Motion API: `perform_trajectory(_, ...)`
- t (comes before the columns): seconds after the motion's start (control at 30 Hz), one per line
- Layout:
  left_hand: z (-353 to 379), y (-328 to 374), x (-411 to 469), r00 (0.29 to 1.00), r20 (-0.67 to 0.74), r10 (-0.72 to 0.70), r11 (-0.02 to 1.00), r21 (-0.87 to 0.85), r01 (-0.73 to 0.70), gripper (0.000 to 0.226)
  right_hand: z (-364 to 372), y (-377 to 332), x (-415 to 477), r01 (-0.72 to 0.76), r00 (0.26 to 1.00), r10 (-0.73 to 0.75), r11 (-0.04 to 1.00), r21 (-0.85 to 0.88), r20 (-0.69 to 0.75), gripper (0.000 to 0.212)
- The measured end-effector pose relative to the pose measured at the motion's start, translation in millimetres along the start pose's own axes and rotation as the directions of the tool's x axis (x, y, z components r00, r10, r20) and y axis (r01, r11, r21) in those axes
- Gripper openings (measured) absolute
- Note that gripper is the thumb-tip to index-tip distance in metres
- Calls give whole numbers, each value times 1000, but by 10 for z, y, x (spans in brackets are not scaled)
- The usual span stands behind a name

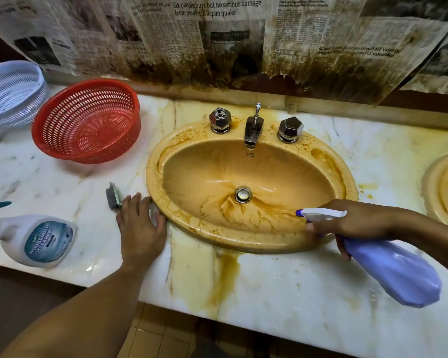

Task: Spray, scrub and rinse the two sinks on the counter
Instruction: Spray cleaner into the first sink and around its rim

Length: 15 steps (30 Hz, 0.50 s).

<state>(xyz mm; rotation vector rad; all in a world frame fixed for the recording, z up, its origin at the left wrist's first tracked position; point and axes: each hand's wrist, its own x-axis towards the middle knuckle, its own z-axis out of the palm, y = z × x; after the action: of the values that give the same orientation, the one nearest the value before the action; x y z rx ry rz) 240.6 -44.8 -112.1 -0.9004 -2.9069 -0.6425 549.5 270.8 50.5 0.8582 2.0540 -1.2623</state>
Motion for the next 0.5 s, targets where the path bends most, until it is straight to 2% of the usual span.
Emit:
perform_trajectory(0.17, -13, 23, 0, 1000, 1, 0, 1000, -6, 0, 45, -34, 240, -120, -47, 998, 47, 999, -8, -32, 41)
perform_trajectory(0.3, -29, 48, -11, 1000, -3, 1, 1000, -17, -1, 46, -133, 330, -227, -84, 996, 85, 996, 26, -40, 33)
perform_trajectory(0.5, -29, 36, 2, 1000, -11, 9, 1000, -10, -9, 43, -192, 371, -333, -134, 985, 135, 991, 22, -104, 41)
